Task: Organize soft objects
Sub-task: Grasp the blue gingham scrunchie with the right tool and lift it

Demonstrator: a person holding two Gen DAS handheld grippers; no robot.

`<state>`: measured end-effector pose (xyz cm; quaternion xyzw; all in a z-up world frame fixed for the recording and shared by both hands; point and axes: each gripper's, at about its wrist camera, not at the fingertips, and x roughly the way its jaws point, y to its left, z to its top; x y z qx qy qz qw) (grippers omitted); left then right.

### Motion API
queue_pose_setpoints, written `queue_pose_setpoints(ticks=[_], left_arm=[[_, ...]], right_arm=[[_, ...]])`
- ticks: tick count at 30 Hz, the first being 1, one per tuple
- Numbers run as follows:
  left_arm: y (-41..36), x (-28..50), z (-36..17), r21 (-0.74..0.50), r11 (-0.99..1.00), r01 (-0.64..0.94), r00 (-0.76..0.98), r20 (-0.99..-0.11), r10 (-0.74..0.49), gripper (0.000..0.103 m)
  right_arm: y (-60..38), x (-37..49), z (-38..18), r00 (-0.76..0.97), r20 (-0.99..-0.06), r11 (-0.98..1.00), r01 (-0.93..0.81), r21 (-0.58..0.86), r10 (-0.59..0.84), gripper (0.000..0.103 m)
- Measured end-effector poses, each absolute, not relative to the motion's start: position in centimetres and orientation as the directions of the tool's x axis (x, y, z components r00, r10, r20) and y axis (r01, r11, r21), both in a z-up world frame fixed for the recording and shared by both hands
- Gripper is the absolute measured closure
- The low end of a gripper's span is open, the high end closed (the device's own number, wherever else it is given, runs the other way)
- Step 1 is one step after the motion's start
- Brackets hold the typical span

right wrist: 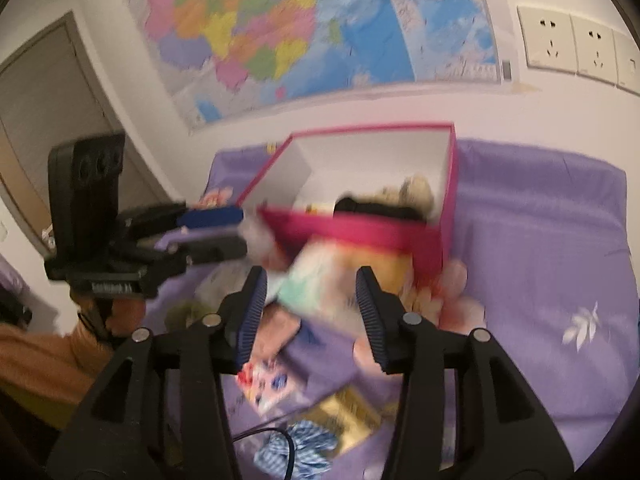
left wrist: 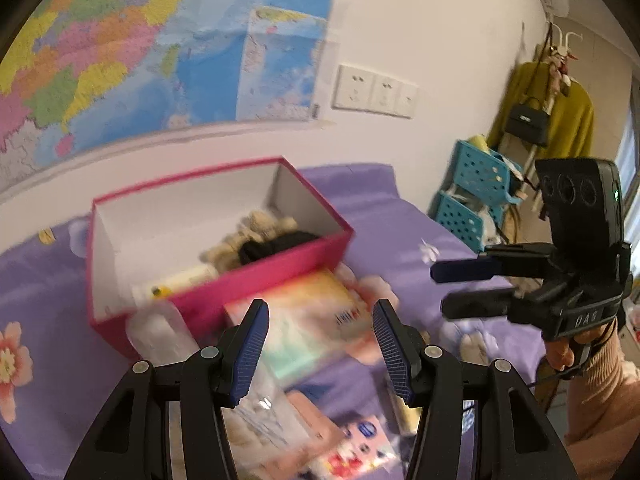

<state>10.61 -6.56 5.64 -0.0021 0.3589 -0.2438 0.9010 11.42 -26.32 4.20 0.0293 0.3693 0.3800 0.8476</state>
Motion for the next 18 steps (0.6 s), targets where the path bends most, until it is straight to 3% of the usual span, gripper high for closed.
queue_pose_setpoints(ticks=[5,18], left_arm=[[-7.3,9.0,3.8,-0.207,0.867,0.454,0.582,-0.667,-0.464,0.048],[-9.0,6.2,0.2,-0.253,0.834,0.49,0.5,-0.703,-0.506,0.048]], right_arm=[[-26.7,9.2,1.2,0.405,-0.685,0.74,-0.602,0.299,0.606,0.044],[-28.7,6.2,-4.9,0.265,-0.77,0.749,-0.544,0.378,0.58,0.036]])
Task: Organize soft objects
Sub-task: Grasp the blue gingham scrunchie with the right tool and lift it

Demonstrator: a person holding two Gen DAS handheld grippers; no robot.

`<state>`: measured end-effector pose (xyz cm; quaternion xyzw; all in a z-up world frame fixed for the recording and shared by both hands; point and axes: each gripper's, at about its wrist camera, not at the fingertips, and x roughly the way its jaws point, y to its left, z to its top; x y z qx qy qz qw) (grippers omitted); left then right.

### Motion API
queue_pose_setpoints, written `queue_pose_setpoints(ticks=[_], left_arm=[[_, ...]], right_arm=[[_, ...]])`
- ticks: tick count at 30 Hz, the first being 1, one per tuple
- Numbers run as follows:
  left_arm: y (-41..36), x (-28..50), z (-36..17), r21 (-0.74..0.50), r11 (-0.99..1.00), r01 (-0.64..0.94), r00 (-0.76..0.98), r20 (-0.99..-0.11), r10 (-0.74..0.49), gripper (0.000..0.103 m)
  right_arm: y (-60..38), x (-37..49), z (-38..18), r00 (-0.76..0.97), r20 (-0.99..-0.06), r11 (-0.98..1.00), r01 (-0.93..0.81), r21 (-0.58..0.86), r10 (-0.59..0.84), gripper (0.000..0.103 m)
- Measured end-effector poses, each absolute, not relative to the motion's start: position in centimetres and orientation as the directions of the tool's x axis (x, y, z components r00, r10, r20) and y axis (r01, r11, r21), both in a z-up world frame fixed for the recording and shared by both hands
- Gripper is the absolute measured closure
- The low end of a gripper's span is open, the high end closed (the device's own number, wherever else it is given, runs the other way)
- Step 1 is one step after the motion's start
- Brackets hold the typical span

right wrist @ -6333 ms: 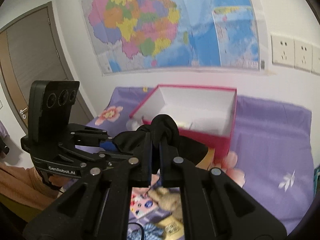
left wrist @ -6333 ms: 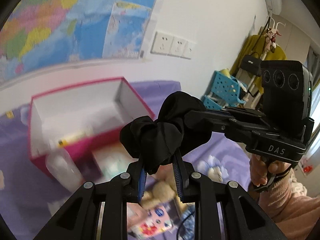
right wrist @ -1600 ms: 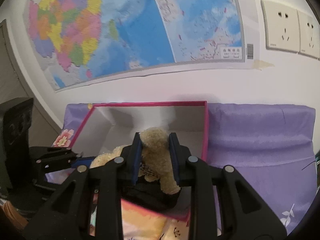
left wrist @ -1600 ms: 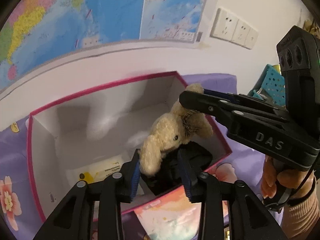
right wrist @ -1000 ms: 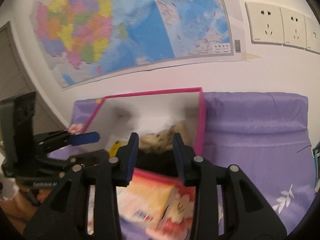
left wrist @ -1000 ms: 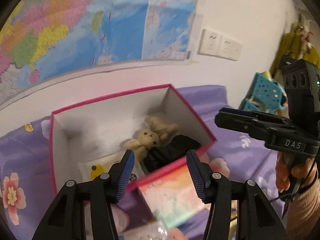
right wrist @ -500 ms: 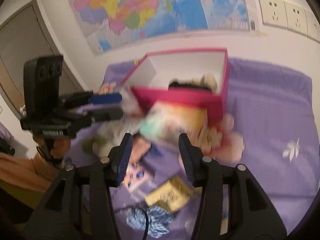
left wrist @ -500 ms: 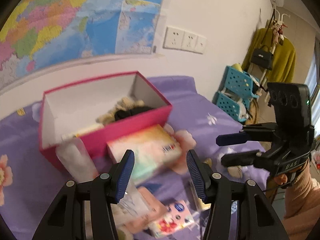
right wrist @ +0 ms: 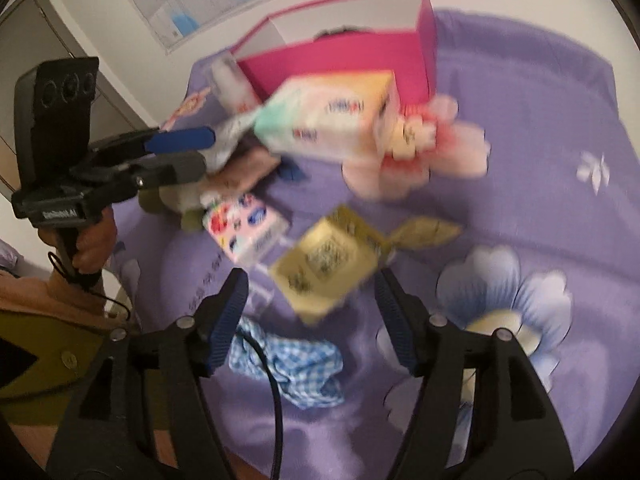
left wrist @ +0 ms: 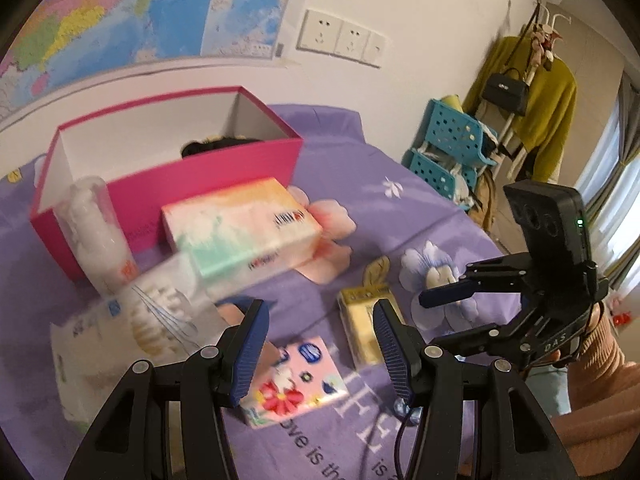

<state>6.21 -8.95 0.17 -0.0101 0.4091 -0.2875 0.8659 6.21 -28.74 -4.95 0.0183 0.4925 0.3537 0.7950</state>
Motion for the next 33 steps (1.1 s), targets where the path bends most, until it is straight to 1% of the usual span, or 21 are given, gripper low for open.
queue_pose_setpoints(ticks=[6,11,12,14,19,20,22,23,24,25,26,27,30,33], left_arm=[[-10.4,4.6,-0.9,-0.246,0.811,0.531,0.46,-0.72,-0.519,0.048],[-11.6,3.8,-1.9,-0.242,0.793,0.559,0.419,-0.743,-0.521,0.048],[-11.8,3.7,-2.2,-0.242,0.792,0.561,0.411,-0.749,-0.52,0.048],[-12.2,3.4,-2.6,-0.241,0.785,0.57,0.393,-0.759,-0.518,0.048],[-12.9,2.5,-3.3,-0.24,0.763,0.601,0.353,-0.777,-0.522,0.048],[-13.1,2.3,-3.6,-0.234,0.761,0.605,0.348,-0.782,-0.517,0.048],[-13.3,2.3,-4.0,-0.235,0.761,0.604,0.336,-0.791,-0.511,0.048],[-13.3,2.3,-4.1,-0.237,0.762,0.602,0.332,-0.794,-0.509,0.048],[-13.3,2.3,-4.2,-0.24,0.762,0.601,0.329,-0.795,-0.509,0.048],[-13.3,2.2,-4.3,-0.243,0.762,0.6,0.327,-0.795,-0.511,0.048],[-13.4,2.2,-4.3,-0.246,0.761,0.6,0.325,-0.794,-0.513,0.048],[-13.3,2.3,-4.3,-0.252,0.758,0.601,0.321,-0.793,-0.518,0.048],[-13.2,2.3,-4.4,-0.292,0.738,0.609,0.284,-0.788,-0.546,0.048],[-12.9,2.4,-4.2,-0.36,0.7,0.617,0.228,-0.77,-0.596,0.048]], right_arm=[[-30.2,4.7,-6.7,0.232,-0.78,0.761,-0.494,0.42,0.582,0.036],[-30.3,3.2,-8.0,0.211,-0.777,0.748,-0.501,0.435,0.593,0.036],[-30.3,2.9,-7.9,0.217,-0.772,0.744,-0.509,0.432,0.597,0.037],[-30.3,2.5,-7.9,0.219,-0.767,0.74,-0.513,0.435,0.603,0.042],[-30.5,1.9,-7.3,0.243,-0.748,0.732,-0.524,0.435,0.618,0.042],[-30.1,1.6,-7.3,0.242,-0.754,0.73,-0.539,0.419,0.611,0.044],[-29.1,1.1,-7.7,0.23,-0.782,0.732,-0.57,0.374,0.579,0.052],[-28.4,0.8,-8.1,0.219,-0.798,0.727,-0.59,0.35,0.562,0.063],[-28.0,0.5,-8.3,0.22,-0.807,0.726,-0.605,0.327,0.547,0.071],[-27.7,0.1,-8.2,0.241,-0.807,0.724,-0.623,0.296,0.538,0.072],[-27.5,0.0,-8.2,0.238,-0.808,0.719,-0.63,0.294,0.539,0.084],[-27.5,0.0,-8.1,0.24,-0.806,0.719,-0.629,0.296,0.541,0.093],[-27.8,0.2,-7.5,0.274,-0.782,0.721,-0.625,0.298,0.56,0.095],[-28.2,0.3,-6.0,0.311,-0.744,0.718,-0.624,0.31,0.591,0.096]])
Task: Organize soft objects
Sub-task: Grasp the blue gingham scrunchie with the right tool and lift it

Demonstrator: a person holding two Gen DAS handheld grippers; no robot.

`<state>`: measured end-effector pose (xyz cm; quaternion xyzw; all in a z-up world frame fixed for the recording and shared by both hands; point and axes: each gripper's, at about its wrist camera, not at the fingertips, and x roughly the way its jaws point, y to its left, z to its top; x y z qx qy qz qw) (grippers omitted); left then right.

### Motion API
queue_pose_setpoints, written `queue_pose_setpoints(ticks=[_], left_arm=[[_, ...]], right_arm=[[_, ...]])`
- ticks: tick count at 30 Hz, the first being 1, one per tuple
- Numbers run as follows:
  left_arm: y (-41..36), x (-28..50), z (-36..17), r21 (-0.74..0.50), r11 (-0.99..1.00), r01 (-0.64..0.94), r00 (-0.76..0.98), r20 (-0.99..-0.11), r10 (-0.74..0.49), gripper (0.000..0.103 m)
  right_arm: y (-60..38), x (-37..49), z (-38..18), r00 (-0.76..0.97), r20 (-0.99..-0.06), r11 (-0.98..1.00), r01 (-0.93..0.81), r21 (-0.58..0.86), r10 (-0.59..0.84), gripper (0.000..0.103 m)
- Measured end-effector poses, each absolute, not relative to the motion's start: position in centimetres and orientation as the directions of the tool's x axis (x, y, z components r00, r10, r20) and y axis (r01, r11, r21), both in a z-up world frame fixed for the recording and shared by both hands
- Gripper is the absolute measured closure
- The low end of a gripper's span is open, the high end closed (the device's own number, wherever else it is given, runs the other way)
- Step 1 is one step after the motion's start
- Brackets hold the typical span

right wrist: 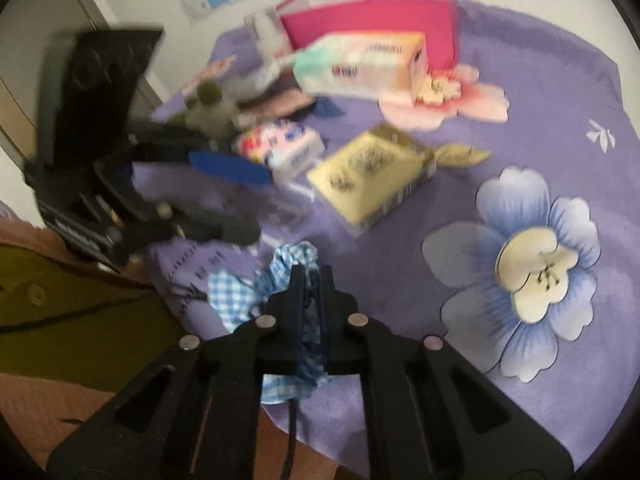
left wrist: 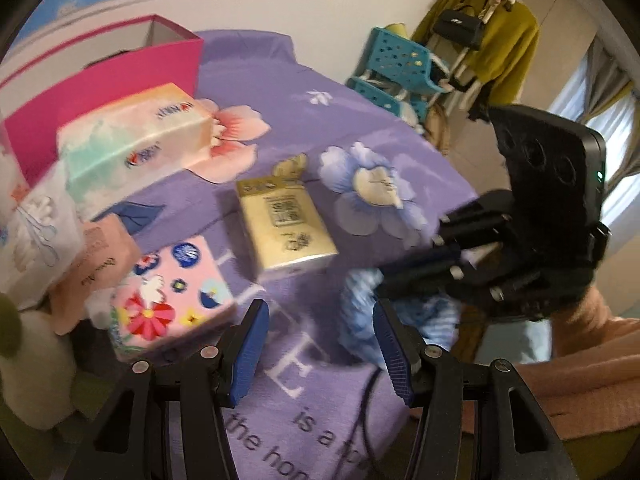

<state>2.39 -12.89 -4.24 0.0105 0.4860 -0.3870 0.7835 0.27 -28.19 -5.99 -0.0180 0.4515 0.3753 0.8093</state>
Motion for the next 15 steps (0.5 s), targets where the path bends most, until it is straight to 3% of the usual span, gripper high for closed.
queue_pose_setpoints(ticks=[7,15], left_arm=[[-12.6,2.5,-2.4,-0.354,0.676,0.646,0.251,-0.738,-0.626,0.048],[-10.4,6.3,2.5,-0.29,0.748,0.597,0.42,-0.681,-0.599,0.062]], right_arm=[[-28.1,2.2,-1.9,0.406,-0.651,0.711,-0.633,0.307,0.642,0.096],[-25.3,6.2,3.3,0.473,-0.556,0.683,-0.684,0.256,0.683,0.096]])
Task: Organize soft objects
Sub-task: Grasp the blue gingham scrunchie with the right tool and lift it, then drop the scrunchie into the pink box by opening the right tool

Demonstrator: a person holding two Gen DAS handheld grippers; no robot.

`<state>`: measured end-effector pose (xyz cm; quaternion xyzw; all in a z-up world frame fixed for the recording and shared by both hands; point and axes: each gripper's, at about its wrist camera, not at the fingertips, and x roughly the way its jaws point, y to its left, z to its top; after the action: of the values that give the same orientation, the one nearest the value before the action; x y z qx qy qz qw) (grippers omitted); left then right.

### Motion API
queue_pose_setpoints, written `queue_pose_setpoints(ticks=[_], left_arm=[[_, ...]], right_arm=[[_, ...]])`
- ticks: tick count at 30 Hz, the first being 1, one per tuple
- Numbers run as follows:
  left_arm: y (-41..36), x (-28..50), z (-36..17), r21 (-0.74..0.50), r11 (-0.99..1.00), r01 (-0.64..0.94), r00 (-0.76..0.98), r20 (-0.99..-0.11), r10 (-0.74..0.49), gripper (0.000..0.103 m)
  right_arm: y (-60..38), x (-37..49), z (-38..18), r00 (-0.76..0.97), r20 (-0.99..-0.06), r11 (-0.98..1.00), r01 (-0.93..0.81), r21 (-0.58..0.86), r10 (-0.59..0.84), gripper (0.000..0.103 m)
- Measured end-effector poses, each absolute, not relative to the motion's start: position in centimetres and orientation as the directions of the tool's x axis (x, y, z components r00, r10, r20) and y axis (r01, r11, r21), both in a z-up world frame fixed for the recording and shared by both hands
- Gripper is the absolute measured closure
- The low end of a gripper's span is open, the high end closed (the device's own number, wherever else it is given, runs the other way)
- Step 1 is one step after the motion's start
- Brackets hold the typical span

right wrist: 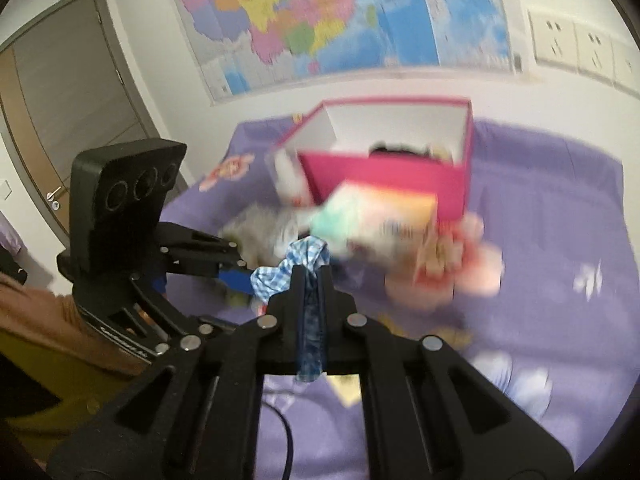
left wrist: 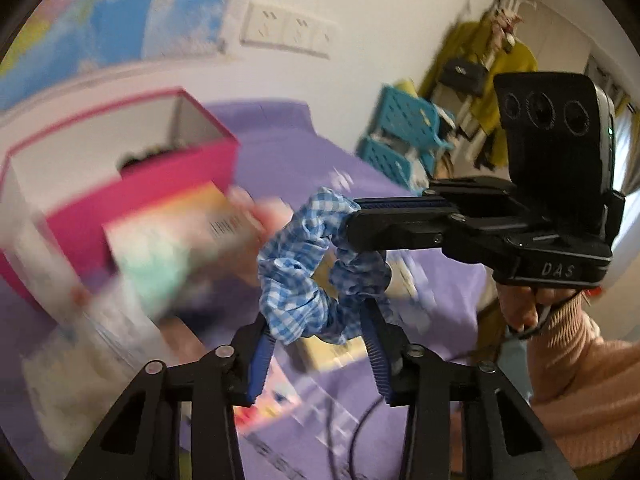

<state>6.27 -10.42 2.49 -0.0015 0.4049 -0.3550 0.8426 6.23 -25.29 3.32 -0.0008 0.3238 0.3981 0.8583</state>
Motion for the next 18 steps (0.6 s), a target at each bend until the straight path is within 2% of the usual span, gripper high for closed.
queue_pose_setpoints(ticks=[9,18], left_arm=[[-8.5,13.6,6.8,-0.253,0.824,0.507,0.535,-0.657,-0.531,0.068],[-8.6,21.4,6.8,-0.222,0.887,0.405,0.566,-0.701,-0.434,0.069]], right_arm=[[-23.3,13.3,7.4,0.532,-0.492,0.696,-0.675,0.244,0.688,0.096],[-22.1,21.4,7.5,0.58,-0.505,0.758,-0.584,0.29,0.639,0.096]])
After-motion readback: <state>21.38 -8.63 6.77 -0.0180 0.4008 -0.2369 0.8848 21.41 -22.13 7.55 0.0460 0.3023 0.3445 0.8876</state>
